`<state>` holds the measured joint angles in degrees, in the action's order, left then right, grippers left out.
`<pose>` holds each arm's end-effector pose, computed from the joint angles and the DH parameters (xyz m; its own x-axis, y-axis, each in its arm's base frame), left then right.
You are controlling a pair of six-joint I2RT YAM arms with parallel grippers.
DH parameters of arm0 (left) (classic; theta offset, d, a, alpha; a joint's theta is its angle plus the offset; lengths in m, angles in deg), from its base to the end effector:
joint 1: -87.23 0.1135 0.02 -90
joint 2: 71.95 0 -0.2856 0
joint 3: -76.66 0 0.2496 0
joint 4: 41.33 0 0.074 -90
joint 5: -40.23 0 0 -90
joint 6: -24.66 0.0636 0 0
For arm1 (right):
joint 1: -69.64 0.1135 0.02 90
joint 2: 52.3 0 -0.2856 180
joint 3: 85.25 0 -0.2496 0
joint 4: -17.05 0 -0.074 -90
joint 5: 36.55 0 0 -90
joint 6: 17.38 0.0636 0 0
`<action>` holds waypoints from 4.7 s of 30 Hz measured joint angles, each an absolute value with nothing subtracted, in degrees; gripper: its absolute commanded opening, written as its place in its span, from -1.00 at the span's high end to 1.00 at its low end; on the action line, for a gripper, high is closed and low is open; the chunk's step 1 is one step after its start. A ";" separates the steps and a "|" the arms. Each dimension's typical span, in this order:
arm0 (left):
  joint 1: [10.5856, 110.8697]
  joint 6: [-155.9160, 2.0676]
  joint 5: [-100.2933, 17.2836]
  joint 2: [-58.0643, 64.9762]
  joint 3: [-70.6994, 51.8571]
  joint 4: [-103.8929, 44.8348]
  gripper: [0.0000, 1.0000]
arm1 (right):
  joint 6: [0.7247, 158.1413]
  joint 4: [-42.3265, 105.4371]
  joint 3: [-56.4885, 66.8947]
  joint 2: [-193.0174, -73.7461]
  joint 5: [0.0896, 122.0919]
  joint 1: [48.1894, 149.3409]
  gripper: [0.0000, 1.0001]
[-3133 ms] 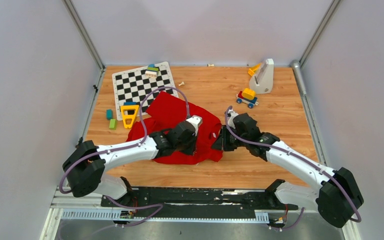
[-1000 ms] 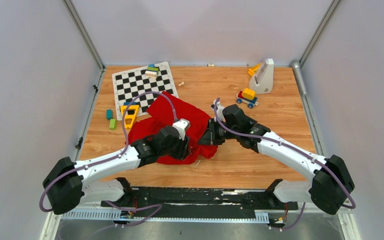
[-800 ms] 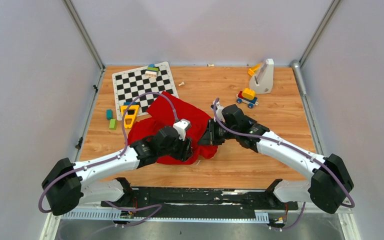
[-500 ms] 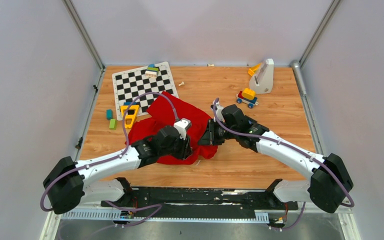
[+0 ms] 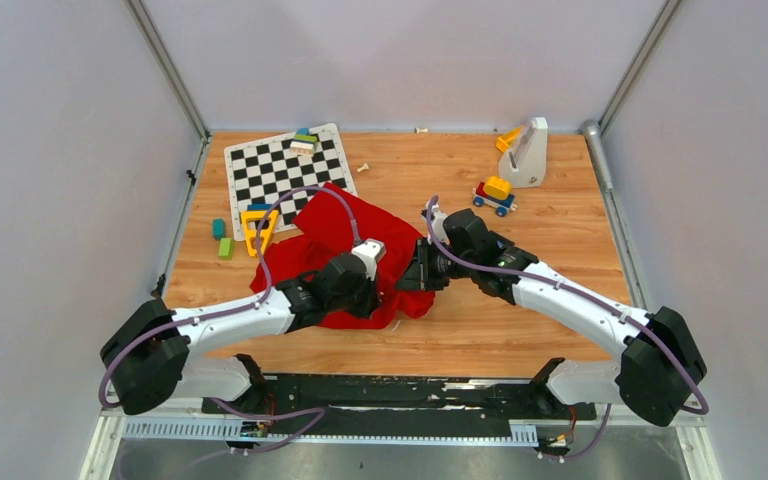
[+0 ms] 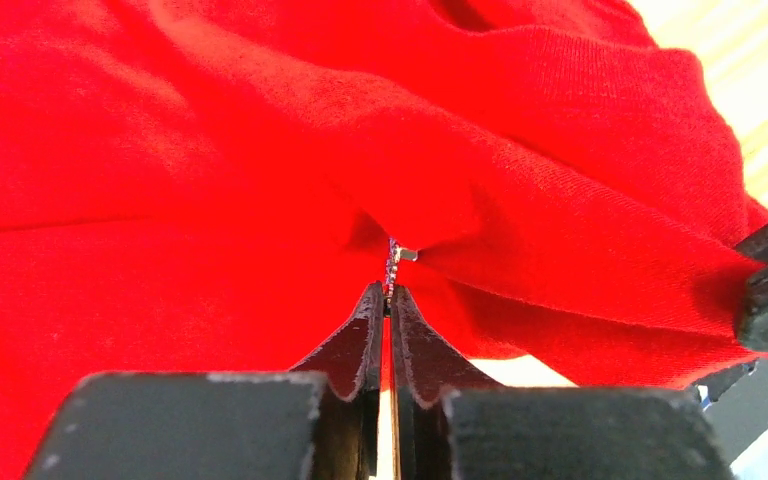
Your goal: Remove the brooch from the garment
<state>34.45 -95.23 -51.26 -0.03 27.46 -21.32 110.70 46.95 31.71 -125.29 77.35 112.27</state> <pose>0.1602 -0.2082 0.1952 -0.7468 0.1596 -0.6456 0.4756 0.8067 -0.3508 0.1913 0.2111 0.2588 -0.8941 -0.0567 -0.4442 -0.3768 0.6313 0.6779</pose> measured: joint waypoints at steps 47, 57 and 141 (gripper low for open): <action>50.41 -98.21 -23.09 -14.37 28.49 -21.69 1.00 | 116.39 25.09 46.62 -117.21 74.92 111.85 -0.39; 51.28 -102.12 -17.34 -15.22 29.23 -26.89 1.00 | 120.65 12.94 49.18 -119.02 77.13 111.85 0.02; 54.82 -92.44 -40.99 -23.15 22.78 0.13 1.00 | 108.06 43.60 1.38 -141.51 58.33 95.27 0.56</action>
